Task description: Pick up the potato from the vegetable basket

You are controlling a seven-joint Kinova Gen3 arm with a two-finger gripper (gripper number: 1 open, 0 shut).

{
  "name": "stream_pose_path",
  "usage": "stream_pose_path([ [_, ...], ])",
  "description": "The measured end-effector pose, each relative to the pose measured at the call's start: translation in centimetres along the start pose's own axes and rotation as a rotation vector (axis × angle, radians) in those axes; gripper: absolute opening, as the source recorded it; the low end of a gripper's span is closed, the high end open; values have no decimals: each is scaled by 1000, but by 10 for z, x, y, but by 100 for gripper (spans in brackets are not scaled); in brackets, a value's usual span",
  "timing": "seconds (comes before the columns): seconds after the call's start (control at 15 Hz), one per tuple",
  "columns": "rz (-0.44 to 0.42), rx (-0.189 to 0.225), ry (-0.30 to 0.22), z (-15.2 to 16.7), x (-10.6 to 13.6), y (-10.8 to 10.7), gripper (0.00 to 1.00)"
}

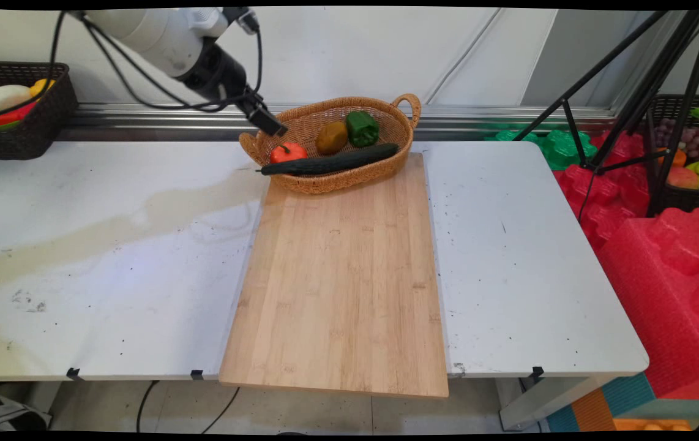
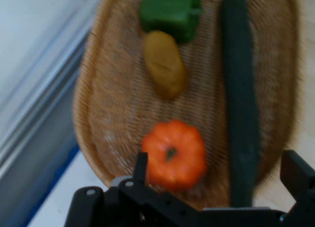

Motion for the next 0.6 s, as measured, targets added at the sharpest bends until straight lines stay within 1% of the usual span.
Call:
stream_pose_path([
  [0.07, -11, 14, 9, 8, 6, -8, 100],
  [0.27, -30, 38, 17, 28, 18, -21, 100],
  [0.4, -47, 56, 16, 53, 27, -32, 100],
  [0.6, -63, 58, 7, 83, 33, -40, 100],
])
